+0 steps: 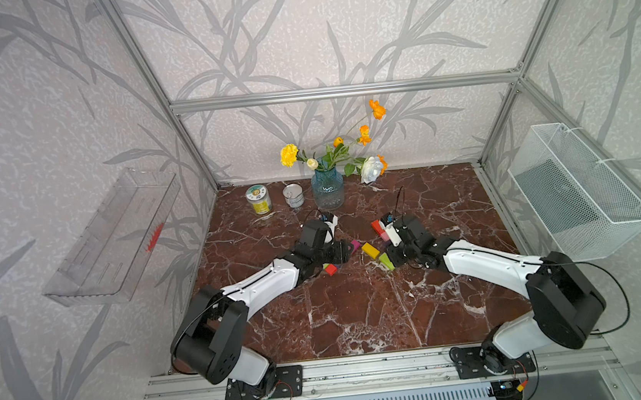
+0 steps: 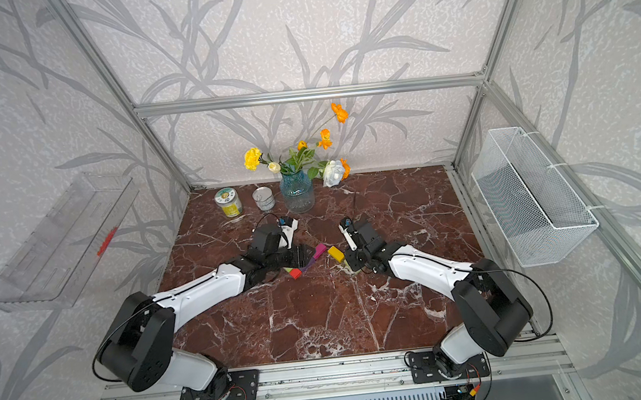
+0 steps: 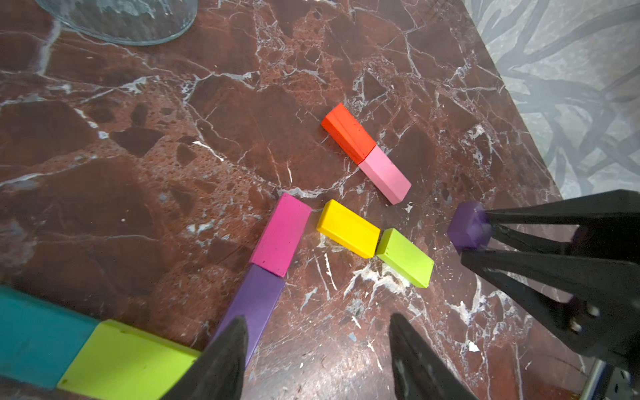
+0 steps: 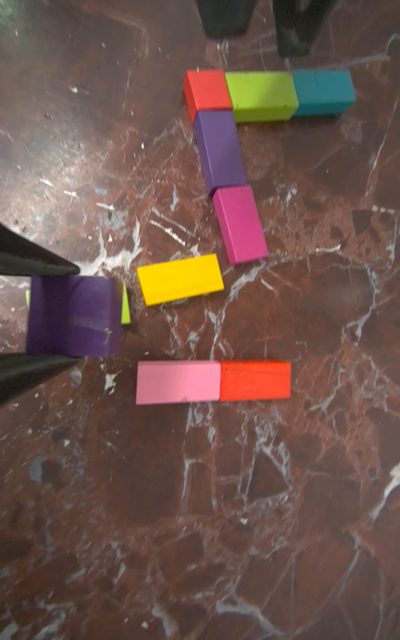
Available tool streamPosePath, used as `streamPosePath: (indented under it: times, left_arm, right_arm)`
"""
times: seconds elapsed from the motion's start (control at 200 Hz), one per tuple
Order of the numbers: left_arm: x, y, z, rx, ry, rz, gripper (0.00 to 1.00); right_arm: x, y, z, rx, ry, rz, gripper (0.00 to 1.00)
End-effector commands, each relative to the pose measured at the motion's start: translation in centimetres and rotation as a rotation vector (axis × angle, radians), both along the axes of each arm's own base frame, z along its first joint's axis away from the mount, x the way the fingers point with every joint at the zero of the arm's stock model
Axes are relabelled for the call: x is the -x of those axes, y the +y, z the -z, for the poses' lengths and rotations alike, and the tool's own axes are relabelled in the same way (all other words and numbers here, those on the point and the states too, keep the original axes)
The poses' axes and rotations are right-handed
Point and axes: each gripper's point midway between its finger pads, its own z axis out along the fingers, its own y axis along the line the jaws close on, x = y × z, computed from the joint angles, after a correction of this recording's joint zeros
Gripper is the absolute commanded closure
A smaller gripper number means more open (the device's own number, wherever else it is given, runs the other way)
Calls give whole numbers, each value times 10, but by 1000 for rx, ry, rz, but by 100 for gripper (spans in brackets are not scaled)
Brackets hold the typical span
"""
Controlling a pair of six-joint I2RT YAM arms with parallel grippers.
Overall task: Assemble the letter v with building blocks
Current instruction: Assemble the building block at the center of the board.
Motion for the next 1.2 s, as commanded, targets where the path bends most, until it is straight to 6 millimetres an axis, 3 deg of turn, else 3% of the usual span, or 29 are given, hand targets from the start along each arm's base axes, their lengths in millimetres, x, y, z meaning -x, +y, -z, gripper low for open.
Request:
streamPosePath:
  times: [0.0, 0.465, 0.705, 0.865, 0.89, 1.02, 1.195]
  left_arm:
    - [-8, -22, -19, 75, -23, 35, 37]
    - [-4, -84, -11, 59, 8, 153, 39]
    - [-1, -92, -2, 47, 35, 172, 43]
    - [-1, -92, 2, 39, 46, 170, 45]
    - [-1, -92, 2, 38, 49, 170, 45]
    - [-1, -94, 7, 35, 64, 173, 47]
    - [-2, -96, 13, 28, 87, 179, 47]
  right_arm:
    - [4, -20, 7, 43, 29, 41, 86]
    - [0, -41, 49, 131, 219, 139, 84]
    - [0, -50, 61, 140, 275, 209, 82]
    - [-2, -44, 60, 114, 286, 208, 79]
    - [0, -44, 70, 128, 312, 207, 79]
    - [-1, -41, 73, 118, 332, 211, 77]
    - [-1, -42, 76, 118, 353, 236, 65]
